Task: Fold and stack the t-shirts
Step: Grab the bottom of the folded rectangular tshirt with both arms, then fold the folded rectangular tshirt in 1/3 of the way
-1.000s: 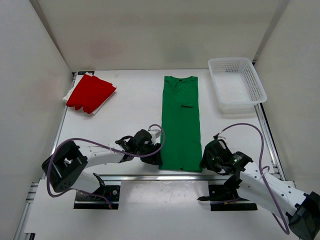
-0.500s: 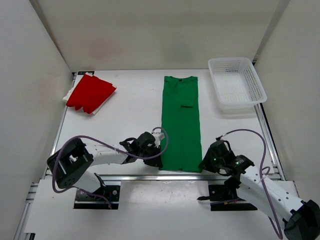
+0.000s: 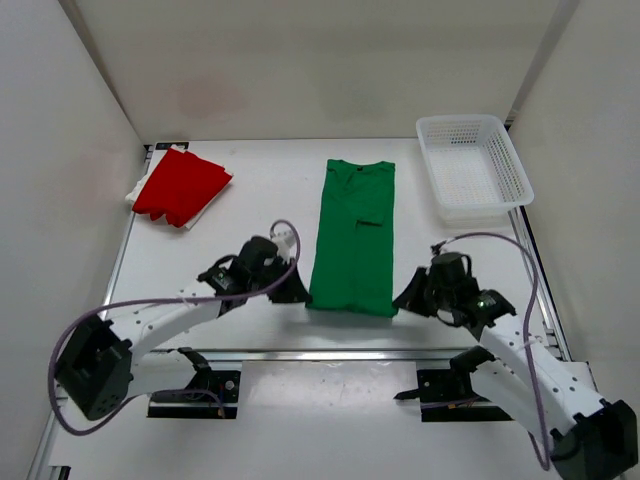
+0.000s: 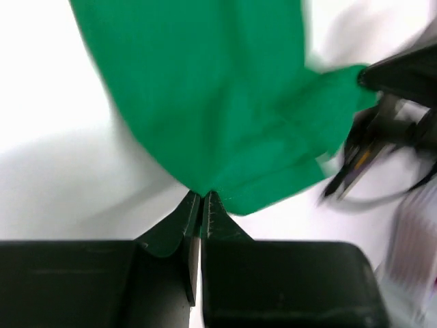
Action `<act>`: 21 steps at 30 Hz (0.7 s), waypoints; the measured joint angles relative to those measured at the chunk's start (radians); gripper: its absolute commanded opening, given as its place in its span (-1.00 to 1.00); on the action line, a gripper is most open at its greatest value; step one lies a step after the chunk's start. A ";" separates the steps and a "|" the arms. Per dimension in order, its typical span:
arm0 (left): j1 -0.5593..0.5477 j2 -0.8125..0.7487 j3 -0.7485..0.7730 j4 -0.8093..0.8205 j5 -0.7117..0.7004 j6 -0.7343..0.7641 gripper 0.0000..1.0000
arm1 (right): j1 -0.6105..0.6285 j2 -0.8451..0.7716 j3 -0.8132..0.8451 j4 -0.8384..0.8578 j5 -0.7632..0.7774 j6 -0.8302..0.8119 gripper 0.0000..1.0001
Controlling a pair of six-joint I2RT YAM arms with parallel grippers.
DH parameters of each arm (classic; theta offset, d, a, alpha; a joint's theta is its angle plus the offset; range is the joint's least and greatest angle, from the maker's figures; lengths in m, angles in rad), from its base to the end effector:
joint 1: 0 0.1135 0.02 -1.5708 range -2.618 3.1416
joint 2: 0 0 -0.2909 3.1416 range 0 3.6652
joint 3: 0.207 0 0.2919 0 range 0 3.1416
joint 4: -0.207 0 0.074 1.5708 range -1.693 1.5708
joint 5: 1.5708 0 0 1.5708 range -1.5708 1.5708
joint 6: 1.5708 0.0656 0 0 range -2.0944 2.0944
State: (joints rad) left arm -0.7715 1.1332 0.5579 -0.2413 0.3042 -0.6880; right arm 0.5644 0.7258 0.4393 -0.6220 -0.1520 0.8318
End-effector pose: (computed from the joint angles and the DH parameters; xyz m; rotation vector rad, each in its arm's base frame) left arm 0.1745 -0.1972 0.1723 0.2663 2.5918 -0.9838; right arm 0.1457 0.1040 0.1739 0.2827 2.6184 0.7354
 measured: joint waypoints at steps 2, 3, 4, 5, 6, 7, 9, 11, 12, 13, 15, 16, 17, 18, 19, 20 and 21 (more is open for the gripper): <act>0.067 0.063 0.110 -0.001 0.000 0.009 -1.00 | -0.171 0.074 0.058 0.067 -0.037 -0.084 -1.00; 0.093 0.114 0.172 0.010 0.000 0.012 -1.00 | -0.221 0.112 0.082 0.089 -0.047 -0.115 -1.00; 0.120 0.176 0.240 0.024 0.000 0.016 -1.00 | -0.272 0.164 0.120 0.111 -0.063 -0.156 -1.00; 0.143 0.245 0.304 0.043 -0.002 0.023 -1.00 | -0.300 0.214 0.155 0.134 -0.069 -0.189 -1.00; 0.161 0.305 0.357 0.055 -0.005 0.026 -1.00 | -0.326 0.277 0.189 0.163 -0.074 -0.223 -1.00; 0.179 0.366 0.402 0.067 -0.006 0.029 -1.00 | -0.348 0.342 0.224 0.187 -0.082 -0.255 -1.00; 0.210 0.480 0.481 0.085 -0.012 0.029 -1.00 | -0.379 0.453 0.282 0.251 -0.096 -0.299 -1.00; 0.234 0.585 0.549 0.092 -0.022 0.029 -1.00 | -0.404 0.537 0.318 0.317 -0.105 -0.330 -1.00; 0.244 0.629 0.579 0.090 -0.029 0.029 -1.00 | -0.413 0.576 0.337 0.340 -0.109 -0.340 -1.00; 0.253 0.669 0.612 0.085 -0.035 0.028 -1.00 | -0.423 0.621 0.363 0.356 -0.115 -0.348 -1.00; 0.271 0.738 0.674 0.083 -0.039 0.027 -1.00 | -0.436 0.712 0.423 0.390 -0.124 -0.366 -0.99; 0.278 0.766 0.707 0.081 -0.040 0.026 -1.00 | -0.442 0.750 0.447 0.409 -0.125 -0.374 -1.00; 0.284 0.793 0.739 0.081 -0.047 0.026 -1.00 | -0.447 0.788 0.472 0.430 -0.128 -0.382 -1.00; 0.291 0.821 0.775 0.077 -0.050 0.026 -0.98 | -0.453 0.824 0.495 0.444 -0.134 -0.389 -1.00; 0.299 0.856 0.822 0.069 -0.050 0.026 -0.91 | -0.459 0.859 0.517 0.457 -0.138 -0.394 -1.00; 0.305 0.889 0.861 0.066 -0.051 0.027 -0.84 | -0.464 0.898 0.542 0.467 -0.142 -0.401 -0.99; 0.311 0.916 0.891 0.064 -0.051 0.027 -0.79 | -0.469 0.934 0.567 0.472 -0.146 -0.409 -0.98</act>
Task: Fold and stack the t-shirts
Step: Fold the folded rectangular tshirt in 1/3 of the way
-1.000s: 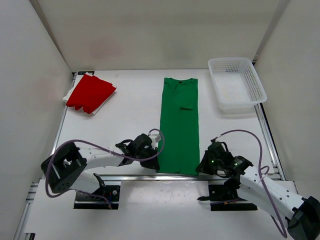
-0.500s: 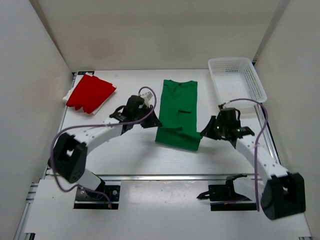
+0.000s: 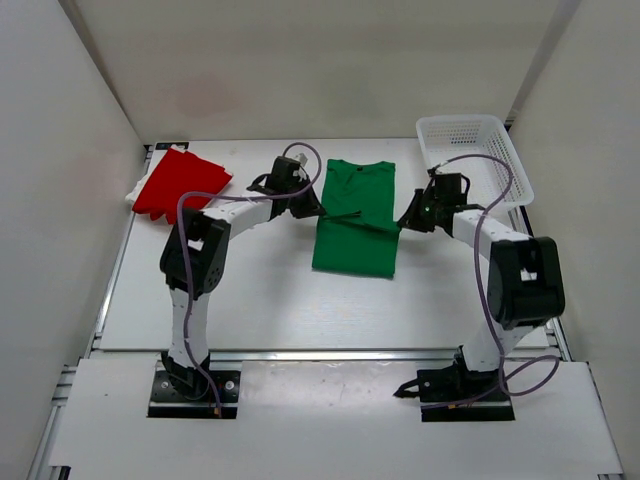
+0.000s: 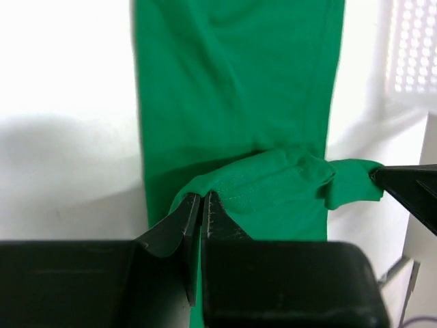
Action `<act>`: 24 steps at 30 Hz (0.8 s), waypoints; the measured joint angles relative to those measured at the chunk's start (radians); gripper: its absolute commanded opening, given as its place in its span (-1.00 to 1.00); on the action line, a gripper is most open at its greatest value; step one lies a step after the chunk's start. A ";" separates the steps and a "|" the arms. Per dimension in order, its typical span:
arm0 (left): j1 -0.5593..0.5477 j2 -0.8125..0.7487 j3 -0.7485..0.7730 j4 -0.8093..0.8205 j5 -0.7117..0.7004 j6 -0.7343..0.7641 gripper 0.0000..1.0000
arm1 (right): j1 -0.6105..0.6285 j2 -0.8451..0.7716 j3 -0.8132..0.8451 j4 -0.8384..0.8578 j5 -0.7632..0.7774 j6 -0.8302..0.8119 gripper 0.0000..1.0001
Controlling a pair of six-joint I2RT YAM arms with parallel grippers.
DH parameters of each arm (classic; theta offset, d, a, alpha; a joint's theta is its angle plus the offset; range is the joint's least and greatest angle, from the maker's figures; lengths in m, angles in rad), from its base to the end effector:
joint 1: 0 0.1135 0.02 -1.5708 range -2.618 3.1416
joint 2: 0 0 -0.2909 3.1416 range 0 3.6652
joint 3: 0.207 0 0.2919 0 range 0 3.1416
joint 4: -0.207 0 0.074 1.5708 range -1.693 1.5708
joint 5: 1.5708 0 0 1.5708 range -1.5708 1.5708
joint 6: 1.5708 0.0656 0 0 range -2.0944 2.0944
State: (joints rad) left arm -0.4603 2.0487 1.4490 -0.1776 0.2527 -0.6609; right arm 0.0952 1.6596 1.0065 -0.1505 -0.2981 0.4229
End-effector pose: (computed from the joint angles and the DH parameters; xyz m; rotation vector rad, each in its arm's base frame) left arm 0.4599 -0.2464 0.1637 -0.1167 2.4755 -0.8175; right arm 0.4004 0.0576 0.1789 0.2488 2.3989 0.5983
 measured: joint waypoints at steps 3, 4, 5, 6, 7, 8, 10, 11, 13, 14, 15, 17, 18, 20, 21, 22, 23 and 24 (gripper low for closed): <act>0.016 0.065 0.052 -0.005 0.003 0.004 -0.29 | -0.006 0.089 0.063 0.006 -0.007 -0.009 -0.75; 0.021 0.079 0.056 -0.006 0.005 0.003 -0.20 | -0.006 0.106 0.075 0.006 -0.006 -0.013 -0.62; 0.027 0.087 0.056 -0.011 0.007 -0.001 -0.16 | -0.006 0.119 0.086 0.004 -0.006 -0.017 -0.50; 0.032 0.090 0.050 -0.014 0.007 -0.005 -0.15 | -0.006 0.125 0.097 0.001 -0.005 -0.023 -0.38; 0.035 0.086 0.039 -0.013 0.008 -0.009 -0.15 | -0.006 0.128 0.109 -0.003 -0.003 -0.029 -0.32; 0.037 0.073 0.020 0.001 0.007 -0.013 -0.14 | -0.005 0.128 0.121 -0.006 0.001 -0.034 -0.21; 0.043 0.018 -0.052 0.031 -0.003 -0.021 -0.13 | 0.005 0.116 0.135 -0.004 0.019 -0.042 -0.12; 0.042 -0.023 -0.095 0.043 -0.010 -0.027 -0.14 | 0.011 0.099 0.131 0.000 0.037 -0.048 -0.14; 0.029 -0.116 -0.190 0.090 -0.017 -0.038 -0.15 | 0.030 0.052 0.098 0.013 0.069 -0.055 -0.50; 0.016 -0.158 -0.229 0.111 -0.020 -0.042 -0.18 | 0.046 0.017 0.063 0.035 0.076 -0.054 -0.76; -0.006 -0.200 -0.269 0.139 -0.023 -0.047 -0.19 | 0.066 -0.019 0.024 0.055 0.077 -0.055 -0.95; -0.060 -0.243 -0.329 0.199 -0.023 -0.051 -0.24 | 0.115 -0.062 -0.039 0.083 0.073 -0.051 -0.99; -0.084 -0.243 -0.347 0.221 -0.021 -0.053 -0.30 | 0.140 -0.064 -0.058 0.096 0.072 -0.050 -1.00; -0.130 -0.215 -0.381 0.266 -0.004 -0.058 -0.33 | 0.185 -0.042 -0.074 0.109 0.063 -0.050 -0.99; -0.146 -0.195 -0.404 0.279 0.003 -0.061 -0.35 | 0.207 -0.023 -0.073 0.114 0.056 -0.050 -1.00; -0.155 -0.178 -0.436 0.296 0.008 -0.062 -0.35 | 0.226 -0.001 -0.072 0.124 0.052 -0.053 -1.00; -0.160 -0.168 -0.476 0.301 0.010 -0.063 -0.34 | 0.245 0.024 -0.066 0.129 0.051 -0.055 -1.00; -0.160 -0.168 -0.516 0.348 0.030 -0.077 -0.34 | 0.257 0.048 -0.058 0.130 0.050 -0.058 -1.00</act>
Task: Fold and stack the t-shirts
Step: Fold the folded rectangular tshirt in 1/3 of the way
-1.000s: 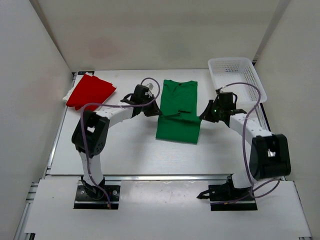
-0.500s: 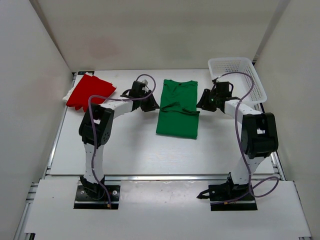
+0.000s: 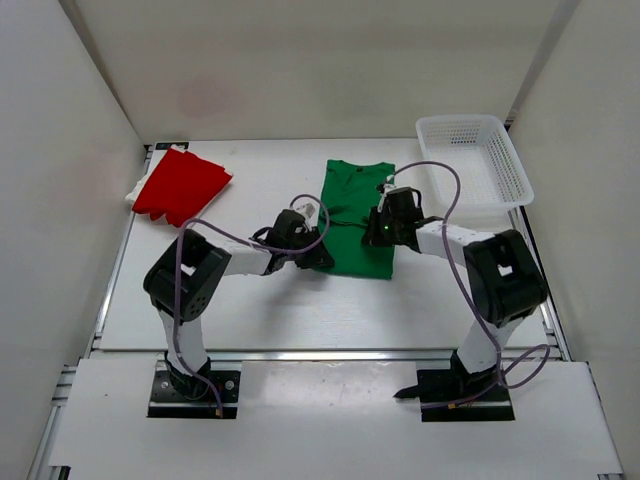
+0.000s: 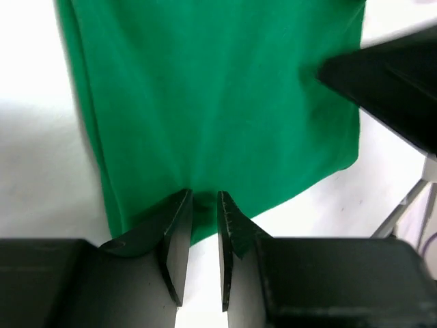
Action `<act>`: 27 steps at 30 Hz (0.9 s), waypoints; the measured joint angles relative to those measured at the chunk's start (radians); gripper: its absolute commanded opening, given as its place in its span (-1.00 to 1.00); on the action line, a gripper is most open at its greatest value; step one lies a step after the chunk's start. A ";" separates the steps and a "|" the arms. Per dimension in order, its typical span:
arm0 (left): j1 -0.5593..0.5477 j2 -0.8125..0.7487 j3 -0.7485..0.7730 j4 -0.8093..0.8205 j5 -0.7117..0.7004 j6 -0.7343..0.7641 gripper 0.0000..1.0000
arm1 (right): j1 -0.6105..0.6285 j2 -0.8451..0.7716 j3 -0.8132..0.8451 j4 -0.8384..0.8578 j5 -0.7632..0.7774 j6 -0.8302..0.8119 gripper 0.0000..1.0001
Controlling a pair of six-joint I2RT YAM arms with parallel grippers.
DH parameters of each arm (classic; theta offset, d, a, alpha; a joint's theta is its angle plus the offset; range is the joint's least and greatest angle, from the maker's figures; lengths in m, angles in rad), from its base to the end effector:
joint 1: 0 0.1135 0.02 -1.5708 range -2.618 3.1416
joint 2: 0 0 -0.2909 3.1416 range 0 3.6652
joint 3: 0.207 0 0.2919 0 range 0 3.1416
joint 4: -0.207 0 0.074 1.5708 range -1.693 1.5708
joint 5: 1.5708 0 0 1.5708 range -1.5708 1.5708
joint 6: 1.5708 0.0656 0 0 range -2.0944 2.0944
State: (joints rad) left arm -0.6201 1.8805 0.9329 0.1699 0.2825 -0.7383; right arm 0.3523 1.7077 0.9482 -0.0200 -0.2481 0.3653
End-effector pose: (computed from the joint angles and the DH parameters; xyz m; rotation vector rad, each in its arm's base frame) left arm 0.3326 -0.2600 0.0975 0.0010 2.5356 -0.9458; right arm 0.3755 0.1552 0.1518 -0.1098 2.4098 0.6346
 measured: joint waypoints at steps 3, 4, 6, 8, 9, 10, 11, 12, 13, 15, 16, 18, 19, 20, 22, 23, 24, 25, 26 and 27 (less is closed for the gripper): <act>0.000 -0.056 -0.075 0.036 -0.010 -0.003 -0.37 | 0.028 0.077 0.043 0.005 0.003 -0.008 -1.00; -0.002 -0.076 -0.108 0.052 -0.010 -0.004 -0.35 | 0.034 0.100 0.062 0.006 0.004 -0.010 -1.00; -0.005 -0.114 -0.162 0.072 -0.008 -0.007 -0.34 | 0.038 0.140 0.100 0.010 0.008 -0.014 -1.00; -0.008 -0.148 -0.201 0.075 -0.006 -0.007 -0.34 | 0.038 0.177 0.143 0.015 0.013 -0.018 -0.99; -0.010 -0.160 -0.213 0.074 -0.006 -0.007 -0.34 | 0.037 0.193 0.162 0.022 0.015 -0.018 -1.00; -0.012 -0.170 -0.222 0.071 -0.006 -0.007 -0.32 | 0.036 0.209 0.184 0.027 0.016 -0.016 -1.00; -0.015 -0.182 -0.230 0.066 -0.006 -0.008 -0.30 | 0.032 0.230 0.216 0.027 0.015 -0.013 -1.00; -0.019 -0.194 -0.237 0.061 -0.006 -0.008 -0.26 | 0.028 0.256 0.257 0.029 0.018 -0.010 -1.00; -0.023 -0.209 -0.244 0.053 -0.005 -0.009 -0.23 | 0.022 0.282 0.301 0.032 0.019 -0.006 -1.00; -0.027 -0.239 -0.254 0.039 -0.004 -0.013 -0.15 | 0.005 0.321 0.373 0.037 0.021 0.002 -1.00; -0.027 -0.260 -0.260 0.029 -0.003 -0.014 -0.12 | -0.004 0.324 0.386 0.045 0.023 0.002 -0.99; -0.024 -0.311 -0.268 0.013 -0.001 -0.014 -0.03 | -0.014 0.295 0.370 0.057 0.031 0.000 -1.00; -0.018 -0.338 -0.273 0.005 -0.002 -0.011 -0.02 | -0.018 0.263 0.337 0.065 0.036 0.002 -1.00; -0.009 -0.367 -0.278 -0.002 -0.005 -0.007 0.02 | -0.019 0.217 0.285 0.073 0.039 0.005 -1.00; 0.016 -0.417 -0.290 -0.020 -0.019 0.014 0.12 | -0.011 0.077 0.129 0.094 0.043 0.013 -0.97; 0.032 -0.435 -0.297 -0.027 -0.027 0.022 0.14 | -0.002 0.007 0.048 0.108 0.045 0.018 -0.96; 0.048 -0.445 -0.305 -0.035 -0.033 0.031 0.16 | 0.009 -0.074 -0.040 0.121 0.045 0.026 -0.93; 0.066 -0.447 -0.312 -0.042 -0.037 0.038 0.21 | 0.016 -0.153 -0.129 0.134 0.045 0.037 -0.87; 0.079 -0.443 -0.320 -0.048 -0.040 0.047 0.23 | 0.023 -0.215 -0.202 0.146 0.035 0.049 -0.86; 0.092 -0.436 -0.328 -0.058 -0.043 0.051 0.32 | 0.027 -0.277 -0.280 0.157 0.026 0.058 -0.74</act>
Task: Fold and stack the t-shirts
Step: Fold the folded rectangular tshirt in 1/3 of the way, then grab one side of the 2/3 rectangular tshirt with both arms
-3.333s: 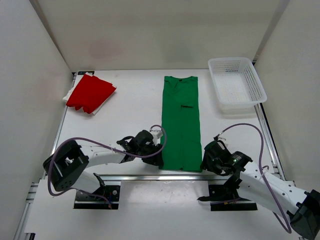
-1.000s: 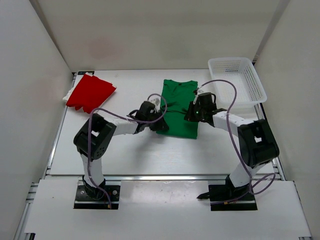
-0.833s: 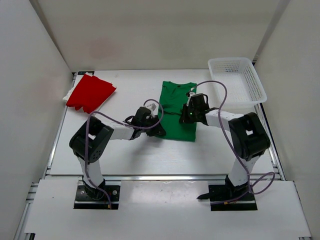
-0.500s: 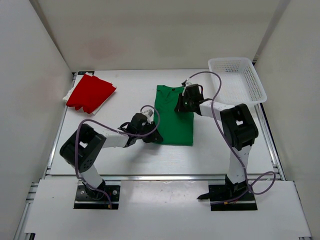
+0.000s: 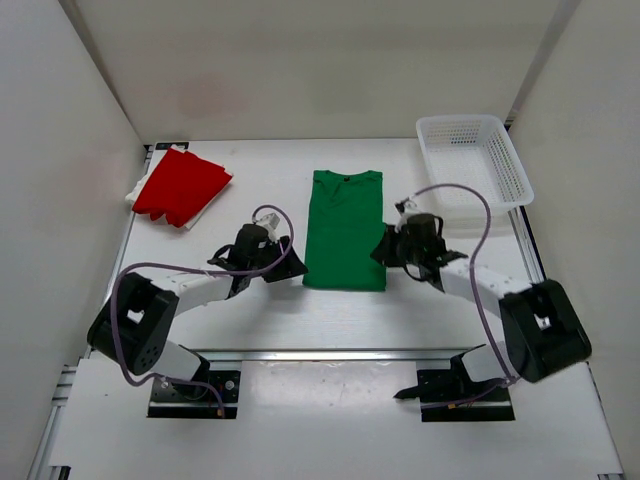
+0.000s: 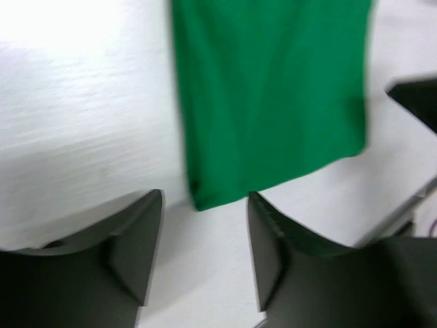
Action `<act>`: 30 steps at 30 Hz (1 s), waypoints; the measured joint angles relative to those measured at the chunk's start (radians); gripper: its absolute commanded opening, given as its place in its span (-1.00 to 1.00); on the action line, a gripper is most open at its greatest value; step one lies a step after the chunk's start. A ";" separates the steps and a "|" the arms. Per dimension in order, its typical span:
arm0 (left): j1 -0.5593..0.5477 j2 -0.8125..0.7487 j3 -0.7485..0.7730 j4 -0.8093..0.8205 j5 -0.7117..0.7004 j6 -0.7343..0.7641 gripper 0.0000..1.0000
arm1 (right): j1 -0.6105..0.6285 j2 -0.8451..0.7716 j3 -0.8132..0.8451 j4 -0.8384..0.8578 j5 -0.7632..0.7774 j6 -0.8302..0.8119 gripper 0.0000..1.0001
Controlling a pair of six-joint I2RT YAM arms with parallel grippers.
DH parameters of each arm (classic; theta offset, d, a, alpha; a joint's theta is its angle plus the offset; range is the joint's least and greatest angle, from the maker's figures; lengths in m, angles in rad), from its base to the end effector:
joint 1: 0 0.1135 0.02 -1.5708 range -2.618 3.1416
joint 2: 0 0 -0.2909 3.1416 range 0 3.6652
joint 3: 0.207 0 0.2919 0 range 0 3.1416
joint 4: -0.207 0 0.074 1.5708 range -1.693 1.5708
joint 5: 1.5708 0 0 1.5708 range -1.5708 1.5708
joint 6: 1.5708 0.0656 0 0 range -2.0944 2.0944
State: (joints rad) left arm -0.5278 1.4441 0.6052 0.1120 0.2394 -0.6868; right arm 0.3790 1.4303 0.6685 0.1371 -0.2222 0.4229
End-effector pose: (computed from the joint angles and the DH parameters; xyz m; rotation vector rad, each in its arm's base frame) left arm 0.2701 -0.1755 0.1381 -0.0624 2.4415 -0.8656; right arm 0.3099 0.1390 0.1671 -0.0794 2.2631 0.6838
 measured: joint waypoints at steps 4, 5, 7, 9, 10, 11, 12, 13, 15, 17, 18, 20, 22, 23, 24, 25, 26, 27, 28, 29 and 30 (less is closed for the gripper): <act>0.013 0.056 -0.014 -0.017 -0.008 0.010 0.51 | -0.027 -0.131 -0.201 -0.010 0.003 0.028 -0.10; 0.013 0.066 -0.009 -0.003 0.006 0.008 0.52 | -0.041 -0.150 -0.231 -0.019 0.003 0.034 -0.01; 0.010 0.086 -0.003 0.024 0.014 0.006 0.49 | -0.061 -0.173 -0.264 -0.027 0.002 0.044 0.04; 0.008 0.111 0.008 0.051 0.026 0.000 0.35 | -0.067 -0.177 -0.269 -0.022 -0.003 0.048 0.05; 0.005 0.125 0.013 0.061 0.031 -0.003 0.29 | -0.064 -0.172 -0.269 -0.016 -0.010 0.050 0.04; 0.002 0.138 0.019 0.072 0.032 -0.005 0.17 | -0.060 -0.167 -0.269 -0.009 -0.018 0.053 -0.05; -0.003 0.149 0.023 0.079 0.033 -0.005 0.05 | -0.055 -0.159 -0.269 0.002 -0.028 0.056 -0.17; -0.009 0.157 0.023 0.084 0.034 -0.008 -0.14 | -0.047 -0.150 -0.269 0.010 -0.037 0.064 -0.24; -0.018 0.169 0.022 0.083 0.034 -0.013 -0.47 | -0.037 -0.131 -0.274 0.030 -0.061 0.082 -0.61; -0.025 0.175 0.017 0.079 0.033 -0.016 -0.74 | -0.032 -0.116 -0.278 0.036 -0.085 0.099 -0.94; -0.026 0.177 0.015 0.075 0.039 -0.022 -0.89 | -0.030 -0.111 -0.280 0.037 -0.093 0.106 -1.00; -0.026 0.175 0.012 0.072 0.045 -0.028 -1.00 | -0.026 -0.111 -0.284 0.036 -0.103 0.124 -1.00; -0.027 0.151 -0.002 0.059 0.046 -0.029 -1.00 | -0.022 -0.132 -0.292 0.031 -0.110 0.136 -1.00; -0.029 0.128 -0.020 0.045 0.046 -0.028 -1.00 | -0.012 -0.160 -0.304 0.022 -0.109 0.144 -1.00; -0.032 0.095 -0.042 0.029 0.046 -0.029 -1.00 | 0.001 -0.194 -0.317 0.010 -0.108 0.151 -1.00; -0.035 0.044 -0.076 0.002 0.046 -0.029 -1.00 | 0.022 -0.241 -0.335 -0.009 -0.108 0.159 -0.98; -0.040 -0.004 -0.107 -0.022 0.047 -0.028 -1.00 | 0.049 -0.294 -0.351 -0.035 -0.102 0.168 -1.00; -0.045 -0.064 -0.142 -0.055 0.049 -0.028 -1.00 | 0.074 -0.343 -0.366 -0.062 -0.094 0.177 -1.00; -0.047 -0.124 -0.168 -0.096 0.052 -0.028 -1.00 | 0.108 -0.403 -0.378 -0.098 -0.085 0.187 -1.00; -0.048 -0.193 -0.190 -0.146 0.061 -0.029 -1.00 | 0.135 -0.455 -0.385 -0.132 -0.078 0.198 -1.00; -0.046 -0.257 -0.201 -0.194 0.065 -0.029 -1.00 | 0.166 -0.505 -0.387 -0.169 -0.074 0.207 -1.00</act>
State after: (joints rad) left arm -0.5739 1.1870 0.4038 -0.0818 0.3046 -0.7155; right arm 0.5446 0.9253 0.2817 -0.0319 -0.2966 0.6296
